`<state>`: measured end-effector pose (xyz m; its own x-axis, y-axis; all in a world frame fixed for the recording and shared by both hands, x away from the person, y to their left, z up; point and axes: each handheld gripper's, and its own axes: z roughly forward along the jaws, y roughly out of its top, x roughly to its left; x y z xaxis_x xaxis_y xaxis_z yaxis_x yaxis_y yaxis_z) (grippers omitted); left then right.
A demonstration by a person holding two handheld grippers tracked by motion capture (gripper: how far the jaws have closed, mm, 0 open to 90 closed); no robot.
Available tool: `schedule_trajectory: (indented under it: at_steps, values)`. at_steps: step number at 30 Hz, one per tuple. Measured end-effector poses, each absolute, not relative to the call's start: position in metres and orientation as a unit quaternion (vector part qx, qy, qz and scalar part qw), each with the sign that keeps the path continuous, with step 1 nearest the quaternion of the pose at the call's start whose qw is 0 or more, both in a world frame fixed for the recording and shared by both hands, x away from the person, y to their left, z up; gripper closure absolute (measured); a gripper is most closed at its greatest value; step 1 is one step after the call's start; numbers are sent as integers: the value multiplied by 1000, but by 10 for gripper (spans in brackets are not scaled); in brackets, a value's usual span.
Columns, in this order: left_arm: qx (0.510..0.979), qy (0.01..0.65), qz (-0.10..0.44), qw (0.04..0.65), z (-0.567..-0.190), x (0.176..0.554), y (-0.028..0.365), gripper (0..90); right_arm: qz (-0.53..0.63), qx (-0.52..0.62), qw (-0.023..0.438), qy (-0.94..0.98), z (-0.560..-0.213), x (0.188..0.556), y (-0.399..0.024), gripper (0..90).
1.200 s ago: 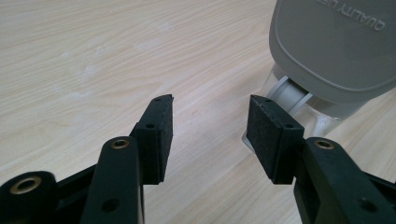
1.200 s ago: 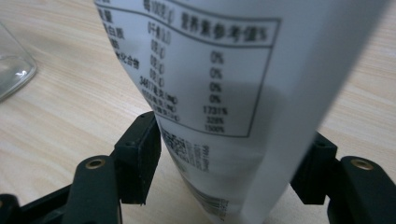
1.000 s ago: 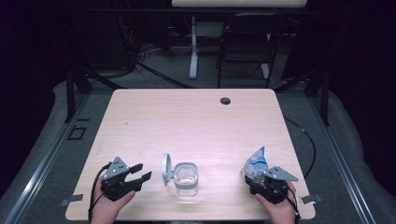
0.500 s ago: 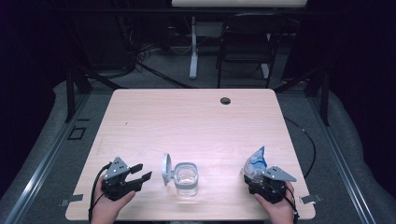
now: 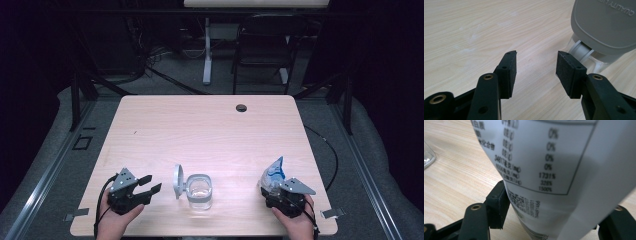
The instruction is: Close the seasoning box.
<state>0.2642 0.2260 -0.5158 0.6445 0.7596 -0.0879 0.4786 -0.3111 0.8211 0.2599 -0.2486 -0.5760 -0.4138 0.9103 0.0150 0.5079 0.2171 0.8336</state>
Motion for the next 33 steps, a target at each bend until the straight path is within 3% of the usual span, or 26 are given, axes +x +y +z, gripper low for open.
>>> schedule_trajectory:
  at_steps: [33]
  values:
    - [790, 395, 160, 440, -516, 265, 230, 515, 397, 463, 250, 752, -574, 261, -251, 394]
